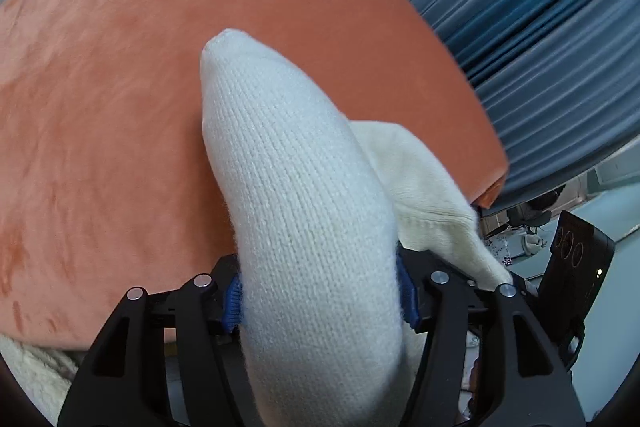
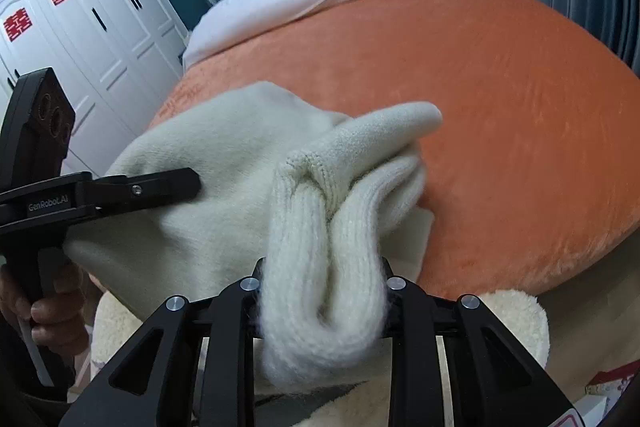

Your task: Fold small clothes

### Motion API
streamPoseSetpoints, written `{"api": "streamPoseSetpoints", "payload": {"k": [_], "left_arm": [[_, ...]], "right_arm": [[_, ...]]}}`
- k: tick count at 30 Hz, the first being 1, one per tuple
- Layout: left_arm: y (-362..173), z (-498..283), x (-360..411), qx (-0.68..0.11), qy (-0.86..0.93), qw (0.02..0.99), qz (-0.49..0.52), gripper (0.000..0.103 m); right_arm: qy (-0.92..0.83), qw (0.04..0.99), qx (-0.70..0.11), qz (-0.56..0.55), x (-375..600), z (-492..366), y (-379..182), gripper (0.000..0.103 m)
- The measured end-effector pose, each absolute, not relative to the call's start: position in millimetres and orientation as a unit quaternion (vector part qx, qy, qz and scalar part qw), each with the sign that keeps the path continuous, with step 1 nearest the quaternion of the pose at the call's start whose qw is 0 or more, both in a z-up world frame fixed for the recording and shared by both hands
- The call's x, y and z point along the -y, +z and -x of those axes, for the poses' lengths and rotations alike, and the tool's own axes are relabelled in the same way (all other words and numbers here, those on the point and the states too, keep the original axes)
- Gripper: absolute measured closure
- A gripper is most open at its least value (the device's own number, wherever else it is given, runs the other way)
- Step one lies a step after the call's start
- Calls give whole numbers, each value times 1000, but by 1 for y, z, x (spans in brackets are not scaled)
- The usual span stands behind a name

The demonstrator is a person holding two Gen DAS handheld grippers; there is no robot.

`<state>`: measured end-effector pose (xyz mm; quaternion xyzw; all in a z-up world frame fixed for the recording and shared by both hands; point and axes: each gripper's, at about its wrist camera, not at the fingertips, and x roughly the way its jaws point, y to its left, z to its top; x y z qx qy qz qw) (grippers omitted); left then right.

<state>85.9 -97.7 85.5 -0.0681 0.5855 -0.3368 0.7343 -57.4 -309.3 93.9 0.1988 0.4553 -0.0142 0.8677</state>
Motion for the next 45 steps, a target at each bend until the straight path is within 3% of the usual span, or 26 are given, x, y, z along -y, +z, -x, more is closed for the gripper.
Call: {"api": "streamPoseSetpoints", "payload": {"k": [3, 4, 7, 9, 11, 12, 16, 18, 19, 20, 21, 22, 24, 30, 32, 33, 34, 35, 36, 38, 40, 41, 45], "left_arm": [[13, -82, 64, -654, -284, 694, 104, 39], [-3, -78, 54, -661, -282, 684, 123, 35], [-11, -69, 43, -643, -285, 698, 137, 20], [-5, -71, 45, -629, -282, 713, 129, 14], [-4, -80, 49, -618, -286, 721, 131, 9], [-7, -85, 51, -617, -286, 721, 132, 8], [-33, -104, 65, -654, -303, 670, 174, 6], [-35, -105, 72, -660, -313, 657, 186, 16], [-29, -103, 75, -659, -311, 662, 177, 21], [-22, -100, 77, -654, -313, 668, 169, 28], [-12, -97, 78, -644, -321, 675, 164, 32], [-1, -95, 78, -634, -330, 681, 161, 38], [22, -91, 71, -617, -344, 686, 176, 40], [121, -90, 28, -524, -369, 744, 192, 39], [147, -97, 13, -496, -362, 769, 179, 33], [156, -104, 5, -483, -347, 786, 169, 30], [158, -111, -3, -471, -327, 804, 156, 17], [156, -117, -9, -459, -305, 822, 140, 6], [146, -126, -16, -456, -275, 838, 120, 6], [116, -141, -30, -484, -217, 844, 83, 8], [97, -142, -47, -511, -159, 841, 76, 17], [95, -136, -48, -509, -159, 842, 81, 17], [91, -100, -54, -499, -139, 854, 49, 17]], "right_arm": [[8, 827, -514, -228, 308, 61, 45, 72], [6, 814, -534, -228, 306, 63, 29, 64], [-10, 802, -559, -209, 297, 70, 8, 60], [-21, 815, -542, -203, 300, 72, 13, 48], [-36, 831, -519, -198, 308, 65, 20, 27], [-35, 837, -508, -202, 313, 59, 19, 23], [17, 796, -533, -287, 336, 25, -20, 22], [33, 765, -542, -347, 340, 17, -41, 26], [36, 763, -536, -359, 339, 17, -41, 40], [42, 769, -529, -356, 340, 17, -36, 63], [43, 777, -521, -350, 339, 19, -27, 73], [43, 783, -513, -350, 339, 24, -16, 75], [46, 807, -492, -324, 324, 27, 12, 76], [84, 875, -406, -250, 290, 25, 120, 76], [100, 888, -381, -235, 278, 15, 147, 74], [110, 891, -369, -238, 272, 5, 157, 69], [121, 891, -363, -244, 268, -4, 161, 65], [130, 890, -358, -249, 263, -18, 159, 53], [131, 891, -358, -246, 258, -32, 153, 39], [83, 903, -363, -213, 253, -52, 130, 38], [18, 898, -406, -165, 248, -52, 107, 57], [22, 893, -418, -167, 246, -49, 101, 74], [55, 886, -437, -145, 224, -18, 97, 93]]}}
